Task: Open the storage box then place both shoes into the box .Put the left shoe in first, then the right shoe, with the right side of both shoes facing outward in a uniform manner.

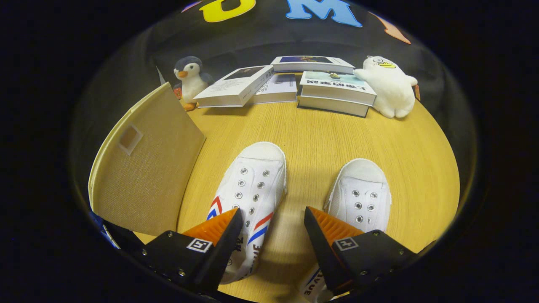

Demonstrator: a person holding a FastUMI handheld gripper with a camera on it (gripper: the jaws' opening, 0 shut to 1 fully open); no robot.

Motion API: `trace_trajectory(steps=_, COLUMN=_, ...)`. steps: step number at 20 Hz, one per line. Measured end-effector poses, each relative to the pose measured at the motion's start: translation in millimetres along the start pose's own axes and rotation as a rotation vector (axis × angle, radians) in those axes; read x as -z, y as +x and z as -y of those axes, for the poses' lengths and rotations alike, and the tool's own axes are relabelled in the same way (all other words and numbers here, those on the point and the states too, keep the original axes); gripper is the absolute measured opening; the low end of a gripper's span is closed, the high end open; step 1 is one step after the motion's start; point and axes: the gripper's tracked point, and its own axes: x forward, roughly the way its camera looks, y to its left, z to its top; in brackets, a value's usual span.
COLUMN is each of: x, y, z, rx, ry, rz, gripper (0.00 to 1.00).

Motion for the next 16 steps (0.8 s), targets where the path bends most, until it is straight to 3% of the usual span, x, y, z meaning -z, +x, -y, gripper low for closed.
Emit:
trace_trajectory(steps=1, x=1.0, y=1.4, z=-3.3, rx=-0.013, ry=0.021, rz=-0.009, gripper=0.85)
trace_trajectory(steps=2, x=1.6, y=3.8, z=-3.4, rx=-0.015, ry=0.030, rz=-0.017, gripper=0.73)
trace_trajectory(steps=5, x=1.2, y=3.2, z=-6.3, rx=-0.039, ry=0.044, rz=-0.021, gripper=0.72)
trace_trajectory(steps=6, x=3.4, y=6.0, z=-7.6, rx=-0.034, ry=0.064, rz=-0.025, gripper=0.66)
trace_trajectory(steps=8, x=4.7, y=4.9, z=-9.9, rx=-0.034, ry=0.097, rz=-0.029, gripper=0.39)
trace_trajectory(steps=9, x=4.4, y=0.0, z=-10.2, rx=-0.034, ry=0.117, rz=-0.034, gripper=0.39)
trace_trajectory(steps=10, x=3.7, y=0.0, z=-11.9, rx=-0.035, ry=0.133, rz=-0.046, gripper=0.22)
trace_trajectory(steps=12, x=3.9, y=1.3, z=-8.4, rx=-0.015, ry=0.148, rz=-0.049, gripper=0.22)
trace_trajectory(steps=13, x=-3.1, y=1.1, z=-11.0, rx=-0.004, ry=0.223, rz=-0.018, gripper=0.22)
trace_trajectory(steps=14, x=-1.4, y=0.4, z=-10.7, rx=0.002, ry=0.252, rz=-0.031, gripper=0.02)
trace_trajectory(steps=16, x=-5.7, y=-5.6, z=-13.7, rx=-0.010, ry=0.283, rz=-0.034, gripper=0.02)
